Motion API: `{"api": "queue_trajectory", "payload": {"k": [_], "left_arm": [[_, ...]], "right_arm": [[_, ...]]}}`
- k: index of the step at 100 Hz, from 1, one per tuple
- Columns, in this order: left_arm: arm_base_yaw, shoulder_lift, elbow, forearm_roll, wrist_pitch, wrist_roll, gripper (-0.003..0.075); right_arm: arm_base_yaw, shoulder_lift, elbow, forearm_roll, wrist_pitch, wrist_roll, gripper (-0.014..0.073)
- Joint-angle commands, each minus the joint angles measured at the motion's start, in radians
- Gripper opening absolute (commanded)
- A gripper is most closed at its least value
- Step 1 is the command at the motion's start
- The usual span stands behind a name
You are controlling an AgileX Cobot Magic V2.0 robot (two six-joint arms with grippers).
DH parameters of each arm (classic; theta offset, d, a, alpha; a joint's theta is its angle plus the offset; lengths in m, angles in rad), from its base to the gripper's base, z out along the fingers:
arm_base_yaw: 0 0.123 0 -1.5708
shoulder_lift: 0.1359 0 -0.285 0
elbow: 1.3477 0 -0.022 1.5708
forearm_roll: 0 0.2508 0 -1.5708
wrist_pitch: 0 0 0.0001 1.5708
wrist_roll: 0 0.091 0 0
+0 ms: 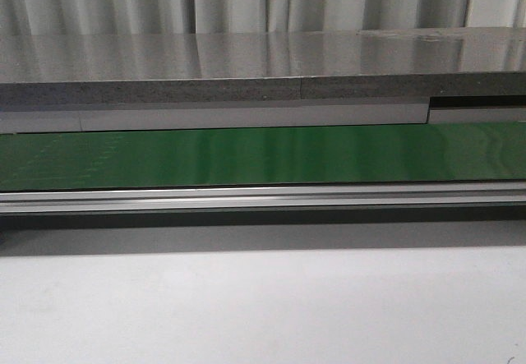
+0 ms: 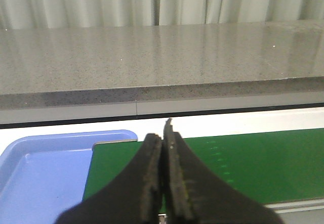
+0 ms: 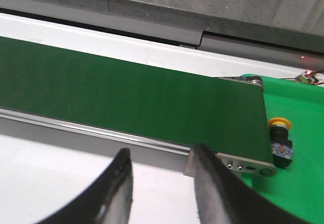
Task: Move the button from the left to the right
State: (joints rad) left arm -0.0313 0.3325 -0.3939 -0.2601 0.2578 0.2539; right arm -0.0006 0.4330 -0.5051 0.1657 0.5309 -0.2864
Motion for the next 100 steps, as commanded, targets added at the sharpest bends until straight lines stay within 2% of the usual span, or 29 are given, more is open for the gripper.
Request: {"api": "queue_trajectory", "payload": {"k": [1,22,100], "left_arm": [[-0.008,0.008,-0.026,-0.014,-0.077,-0.002,-0.0020],[-0.008,0.008,-0.026,-0.014,-0.077,-0.002,-0.0020],[-0.008,0.008,-0.026,-0.014,-0.077,-0.002,-0.0020]], "right_arm": [[-0.006,-0.001,-0.023,0.003,-0.073,0.002,0.0167],[-0.006,-0.001,-0.023,0.003,-0.082,0.002,-0.0074],[-0.006,-0.001,-0.021,0.003,-0.083,0.002,-0.0068]]}}
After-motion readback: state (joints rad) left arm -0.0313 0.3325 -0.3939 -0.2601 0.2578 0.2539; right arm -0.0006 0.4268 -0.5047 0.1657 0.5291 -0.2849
